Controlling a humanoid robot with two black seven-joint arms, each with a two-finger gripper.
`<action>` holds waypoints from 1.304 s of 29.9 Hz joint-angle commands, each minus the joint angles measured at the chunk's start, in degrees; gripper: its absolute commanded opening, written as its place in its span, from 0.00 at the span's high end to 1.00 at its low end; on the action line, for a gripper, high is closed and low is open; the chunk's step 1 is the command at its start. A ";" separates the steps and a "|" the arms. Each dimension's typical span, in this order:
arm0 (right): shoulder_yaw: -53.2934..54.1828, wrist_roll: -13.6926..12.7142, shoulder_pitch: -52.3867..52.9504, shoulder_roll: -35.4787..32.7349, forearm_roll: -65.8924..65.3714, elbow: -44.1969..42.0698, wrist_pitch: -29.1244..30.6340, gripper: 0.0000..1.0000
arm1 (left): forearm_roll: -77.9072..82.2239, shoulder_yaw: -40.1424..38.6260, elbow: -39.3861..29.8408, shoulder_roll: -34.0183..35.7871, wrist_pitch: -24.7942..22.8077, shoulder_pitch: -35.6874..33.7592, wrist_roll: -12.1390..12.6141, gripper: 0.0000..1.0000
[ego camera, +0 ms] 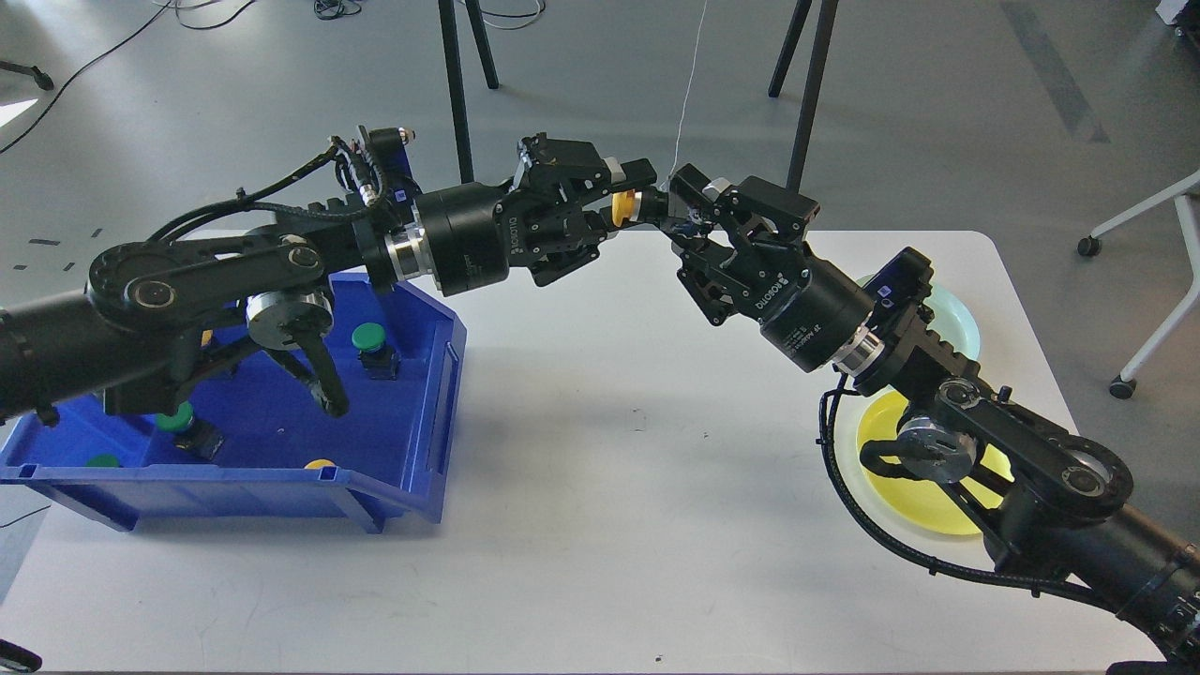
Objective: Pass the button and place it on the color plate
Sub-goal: 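Grasp the yellow button from the left gripper with the right gripper, then carry the yellow button with the right gripper and release onto yellow plate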
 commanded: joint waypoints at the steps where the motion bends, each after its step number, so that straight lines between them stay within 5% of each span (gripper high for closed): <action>1: 0.00 0.00 0.00 0.09 0.01 -0.04 -0.44 0.85 | -0.01 0.00 0.00 0.01 0.01 0.00 0.00 0.89; 8: 0.09 0.00 0.00 -0.17 0.01 -0.04 -0.44 0.99 | 0.08 0.00 0.00 0.01 -0.87 0.00 0.00 0.84; 11: 0.00 0.00 0.00 -0.17 0.01 -0.04 -0.44 0.99 | -0.01 0.00 0.00 0.01 -0.78 0.09 0.00 0.55; 13: 0.00 0.00 -0.09 -0.08 0.01 -0.04 -0.44 0.99 | -0.10 -0.08 0.00 -0.17 -0.61 0.09 0.00 0.22; 24: 0.53 0.00 -1.05 -0.96 0.19 0.23 -0.97 0.99 | -0.10 -1.05 0.00 -0.17 -0.87 0.61 0.00 0.13; 30: 2.64 0.00 -4.65 -8.95 0.19 1.19 -2.89 0.99 | -0.10 -1.84 0.00 -0.17 -0.78 1.41 0.00 0.13; 39: 2.03 0.00 -15.71 -27.57 -3.49 1.46 -21.33 0.99 | -0.10 -1.84 0.00 -0.17 -0.78 1.49 0.00 0.13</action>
